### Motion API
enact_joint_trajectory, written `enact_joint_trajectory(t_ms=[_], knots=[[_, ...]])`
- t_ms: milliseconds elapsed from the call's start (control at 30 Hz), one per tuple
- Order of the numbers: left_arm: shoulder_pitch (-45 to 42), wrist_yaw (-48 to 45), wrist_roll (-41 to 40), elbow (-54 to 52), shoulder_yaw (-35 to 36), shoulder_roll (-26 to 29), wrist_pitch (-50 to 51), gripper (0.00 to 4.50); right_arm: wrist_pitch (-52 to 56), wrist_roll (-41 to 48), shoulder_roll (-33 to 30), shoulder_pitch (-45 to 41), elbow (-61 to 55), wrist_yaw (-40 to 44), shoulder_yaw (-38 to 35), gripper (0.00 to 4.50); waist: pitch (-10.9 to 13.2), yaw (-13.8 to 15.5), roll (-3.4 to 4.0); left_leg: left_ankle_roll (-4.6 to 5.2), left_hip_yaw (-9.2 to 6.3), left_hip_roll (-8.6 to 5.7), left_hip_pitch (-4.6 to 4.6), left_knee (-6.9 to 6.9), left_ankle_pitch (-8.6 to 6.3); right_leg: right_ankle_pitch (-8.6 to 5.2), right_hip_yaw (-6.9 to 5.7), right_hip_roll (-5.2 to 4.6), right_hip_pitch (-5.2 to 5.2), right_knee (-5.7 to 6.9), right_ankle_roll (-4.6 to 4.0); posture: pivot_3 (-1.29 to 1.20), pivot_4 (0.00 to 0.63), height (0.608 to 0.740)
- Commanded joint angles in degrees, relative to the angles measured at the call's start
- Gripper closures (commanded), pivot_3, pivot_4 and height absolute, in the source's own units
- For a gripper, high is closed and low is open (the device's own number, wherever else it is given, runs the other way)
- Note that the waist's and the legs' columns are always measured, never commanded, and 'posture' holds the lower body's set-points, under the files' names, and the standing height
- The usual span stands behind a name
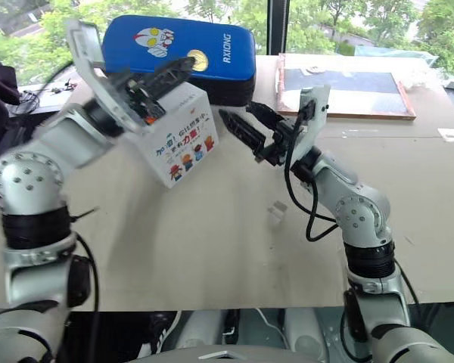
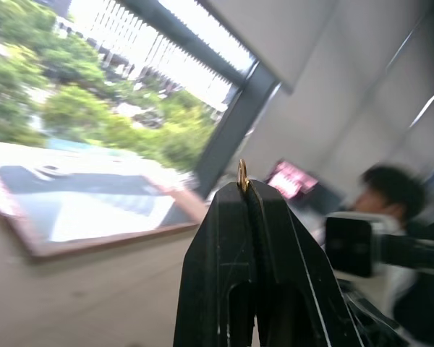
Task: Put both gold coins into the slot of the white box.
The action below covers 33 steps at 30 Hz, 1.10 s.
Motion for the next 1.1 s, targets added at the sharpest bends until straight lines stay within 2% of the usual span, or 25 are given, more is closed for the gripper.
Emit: enact_joint_trajectory(t_ms=[33,167,333,700,1100], knots=[[-2.8,-8.9,6.8,4.0,-0.5,5.6,0.4,4.5,-1.3,-4.6,-3.5,-2.5,-2.9,5.4,1.7,0.04,0.0,0.1,0.0,-0.09,-0.01,0.01,-0.04,0.0,0.05,0.0,-0.02,0.01,-0.05,0.02,0.0,0.0,0.15,0.74],[-5.1,-21.2,16.1,11.6,-4.9,12.2,-0.6,4.5,-2.8,-11.4,-8.4,-4.1,-3.3,9.7,4.0,0.04,0.0,0.3,-0.01,-0.21,0.03,0.06,-0.19,-0.07,0.12,-0.01,-0.01,0.0,-0.22,-0.01,0.0,0.0,0.15,0.74],[-9.1,-29.9,26.1,20.4,-8.6,13.7,-3.3,4.5,-6.8,-15.3,-10.4,-4.0,-4.6,15.5,4.2,0.04,0.0,0.5,-0.03,-0.19,0.08,0.04,-0.22,-0.07,0.11,-0.01,0.01,-0.03,-0.22,-0.1,0.01,0.0,0.15,0.74],[-12.3,-37.6,38.4,27.3,-10.9,12.4,-5.6,4.5,-3.7,-13.8,-8.8,-3.3,-6.8,14.3,2.5,0.04,0.1,0.4,-0.08,-0.18,0.06,0.04,-0.27,-0.03,0.11,-0.01,-0.01,-0.09,-0.25,-0.01,0.02,0.0,0.15,0.74],[-11.5,-41.1,44.0,28.9,-9.9,12.3,-6.3,4.5,-2.4,-14.3,-8.6,-3.3,-7.2,13.3,2.5,0.04,0.0,0.4,-0.09,-0.16,0.06,0.04,-0.27,0.04,0.1,-0.01,-0.01,-0.11,-0.27,0.12,0.02,0.0,0.15,0.74]])
